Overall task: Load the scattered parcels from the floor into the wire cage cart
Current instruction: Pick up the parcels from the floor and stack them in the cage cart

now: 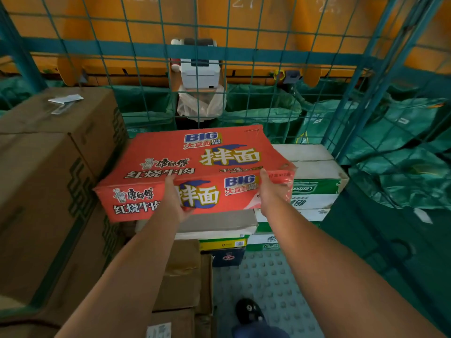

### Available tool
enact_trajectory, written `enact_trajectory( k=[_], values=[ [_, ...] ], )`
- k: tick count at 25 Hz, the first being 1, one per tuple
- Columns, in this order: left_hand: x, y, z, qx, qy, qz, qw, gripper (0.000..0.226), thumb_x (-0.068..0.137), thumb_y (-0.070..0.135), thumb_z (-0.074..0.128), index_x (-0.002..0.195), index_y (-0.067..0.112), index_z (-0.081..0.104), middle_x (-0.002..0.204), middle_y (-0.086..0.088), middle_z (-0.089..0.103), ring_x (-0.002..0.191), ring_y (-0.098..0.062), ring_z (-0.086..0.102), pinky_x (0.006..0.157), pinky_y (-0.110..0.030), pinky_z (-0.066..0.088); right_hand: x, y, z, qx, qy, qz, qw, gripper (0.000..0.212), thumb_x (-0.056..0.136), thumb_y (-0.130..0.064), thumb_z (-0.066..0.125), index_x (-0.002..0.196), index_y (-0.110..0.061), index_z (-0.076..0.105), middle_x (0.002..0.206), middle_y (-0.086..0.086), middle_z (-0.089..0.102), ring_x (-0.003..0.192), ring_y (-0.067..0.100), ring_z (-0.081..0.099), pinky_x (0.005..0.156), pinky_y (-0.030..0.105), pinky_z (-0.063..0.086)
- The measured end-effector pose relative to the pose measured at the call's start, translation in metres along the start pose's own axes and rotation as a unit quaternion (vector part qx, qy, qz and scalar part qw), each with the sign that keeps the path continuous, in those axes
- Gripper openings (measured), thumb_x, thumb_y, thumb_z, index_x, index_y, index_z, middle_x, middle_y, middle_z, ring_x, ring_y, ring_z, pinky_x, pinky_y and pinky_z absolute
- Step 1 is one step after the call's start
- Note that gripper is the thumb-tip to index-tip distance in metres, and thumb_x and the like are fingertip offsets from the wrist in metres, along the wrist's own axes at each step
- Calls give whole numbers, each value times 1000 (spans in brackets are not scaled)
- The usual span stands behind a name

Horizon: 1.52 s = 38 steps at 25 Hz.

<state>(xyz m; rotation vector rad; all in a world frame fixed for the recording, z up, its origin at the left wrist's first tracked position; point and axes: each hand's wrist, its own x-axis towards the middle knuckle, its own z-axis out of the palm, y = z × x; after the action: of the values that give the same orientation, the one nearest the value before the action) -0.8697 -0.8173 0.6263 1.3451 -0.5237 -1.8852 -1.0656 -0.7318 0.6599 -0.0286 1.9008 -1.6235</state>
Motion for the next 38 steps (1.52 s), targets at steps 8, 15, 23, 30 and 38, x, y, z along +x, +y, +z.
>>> enact_trajectory(
  k=[8, 15, 23, 30, 38],
  values=[
    [-39, -45, -17, 48, 19, 26, 998, 113, 47, 67, 74, 142, 16, 41, 108, -7, 72, 96, -26, 70, 79, -49, 57, -34, 59, -62, 84, 33, 56, 994, 123, 35, -78, 73, 137, -18, 38, 125, 10, 60, 105, 35, 62, 92, 57, 49],
    [-115, -118, 1, 48, 6, 34, 998, 57, 82, 53, 61, 121, 11, 57, 116, -10, 64, 107, -25, 62, 93, -43, 52, -53, 94, -120, 122, -23, 147, 981, 147, 27, -95, 60, 150, -27, 17, 140, 8, 50, 119, 38, 55, 88, 59, 47],
    [-159, -208, 31, 10, 46, -4, 999, 66, 77, 51, 66, 127, 11, 50, 109, -10, 66, 99, -24, 66, 71, -36, 59, -21, 123, -198, 71, -117, 148, 979, 131, 41, -100, 50, 150, -31, 25, 144, 5, 48, 122, 33, 54, 93, 59, 42],
    [-236, -345, 79, 17, 67, -45, 997, 63, 81, 61, 55, 117, 11, 61, 104, -11, 70, 92, -25, 67, 76, -38, 57, -21, 131, -337, 67, -77, 138, 985, 138, 52, -90, 57, 153, -21, -6, 156, 12, 26, 136, 38, 39, 107, 58, 35],
    [-232, -478, 86, 41, 91, -155, 983, 65, 78, 63, 60, 106, 5, 67, 96, -14, 73, 92, -29, 69, 86, -45, 56, 22, 217, -438, -22, -33, 237, 971, 133, 47, -98, 41, 145, -8, 37, 145, 17, 44, 129, 39, 46, 109, 54, 35]
  ],
)
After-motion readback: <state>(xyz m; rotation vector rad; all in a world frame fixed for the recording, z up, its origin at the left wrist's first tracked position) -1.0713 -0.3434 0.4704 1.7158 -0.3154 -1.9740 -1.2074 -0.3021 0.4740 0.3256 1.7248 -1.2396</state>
